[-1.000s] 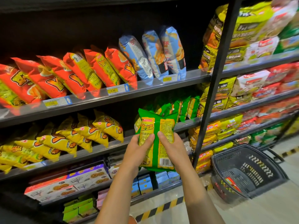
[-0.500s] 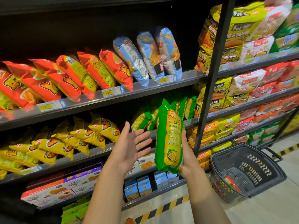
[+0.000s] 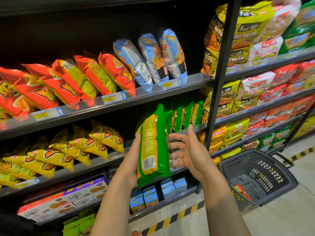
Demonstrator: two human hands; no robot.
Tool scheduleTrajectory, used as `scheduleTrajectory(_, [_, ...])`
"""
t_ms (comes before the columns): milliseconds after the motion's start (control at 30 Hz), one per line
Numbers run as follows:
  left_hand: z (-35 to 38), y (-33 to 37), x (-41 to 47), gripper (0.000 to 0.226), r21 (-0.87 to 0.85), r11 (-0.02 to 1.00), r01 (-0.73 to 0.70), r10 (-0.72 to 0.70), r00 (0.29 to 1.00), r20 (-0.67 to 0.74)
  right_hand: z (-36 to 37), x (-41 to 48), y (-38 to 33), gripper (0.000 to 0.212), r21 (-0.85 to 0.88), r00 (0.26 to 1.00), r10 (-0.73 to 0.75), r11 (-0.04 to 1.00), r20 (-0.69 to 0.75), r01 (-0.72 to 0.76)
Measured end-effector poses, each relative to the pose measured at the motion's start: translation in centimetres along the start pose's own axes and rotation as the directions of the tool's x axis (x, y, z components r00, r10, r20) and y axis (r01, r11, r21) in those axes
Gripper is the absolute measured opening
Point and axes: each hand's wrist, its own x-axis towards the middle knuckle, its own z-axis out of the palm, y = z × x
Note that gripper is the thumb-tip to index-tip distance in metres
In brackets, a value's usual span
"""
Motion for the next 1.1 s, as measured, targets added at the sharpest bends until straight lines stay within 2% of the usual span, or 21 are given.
scheduleTrajectory(100, [-0.2,-0.4,0.0,0.069,-0.126,0.992,0.001,0.006,0.999,0.052,-0.2,-0.2,-0.5,0.087,0.05,0.999,-0.02,0.999,0.049,0.018])
scheduleTrajectory(200, [-0.2,-0.5,0.6,0.071,-0.146,0.988,-0.043,0.047,0.999,0.026,-0.1,0.0,-0.2,0.088,0.029,0.999,-0.02,0.999,0.048,0.018])
scheduleTrajectory(300, [0.2,-0.5,0.6,0.07,-0.066,0.992,-0.106,0.107,0.994,0.002,0.1,0.1,0.1,0.081,-0.063,0.999,-0.026,0.998,0.021,0.028])
scheduleTrajectory(400, [0.7,-0.5,0.6,0.061,0.081,0.977,-0.195,0.199,0.979,-0.035,0.2,-0.1,0.4,0.067,-0.183,0.997,-0.065,0.981,0.044,0.072])
scheduleTrajectory(500, [1.2,-0.8,0.9,0.064,0.22,0.943,-0.25,0.269,0.961,-0.059,0.1,-0.4,0.9,0.048,-0.299,0.993,-0.104,0.947,0.053,0.115])
scheduleTrajectory(600, [1.1,-1.0,0.9,0.034,0.248,0.919,-0.305,0.32,0.947,-0.02,-0.9,-0.2,1.6,0.035,-0.343,0.987,-0.159,0.926,0.022,0.157])
scheduleTrajectory(667, [0.6,-1.1,0.8,0.032,0.268,0.909,-0.319,0.317,0.947,0.053,-2.1,-0.2,1.8,0.038,-0.361,0.985,-0.173,0.917,0.022,0.17])
scheduleTrajectory(867, [-0.8,-1.5,1.2,0.048,0.333,0.874,-0.354,0.292,0.93,0.223,-4.2,-0.2,2.4,0.049,-0.414,0.986,-0.168,0.898,-0.005,0.151])
scheduleTrajectory(967, [-1.0,-1.4,1.2,0.052,0.348,0.864,-0.363,0.284,0.923,0.259,-4.5,-0.1,2.5,0.05,-0.406,0.983,-0.183,0.9,-0.023,0.158])
scheduleTrajectory(1100, [-1.0,-0.9,1.0,0.055,0.323,0.878,-0.353,0.281,0.927,0.249,-4.4,-0.2,2.7,0.046,-0.305,0.987,-0.157,0.94,0.021,0.156])
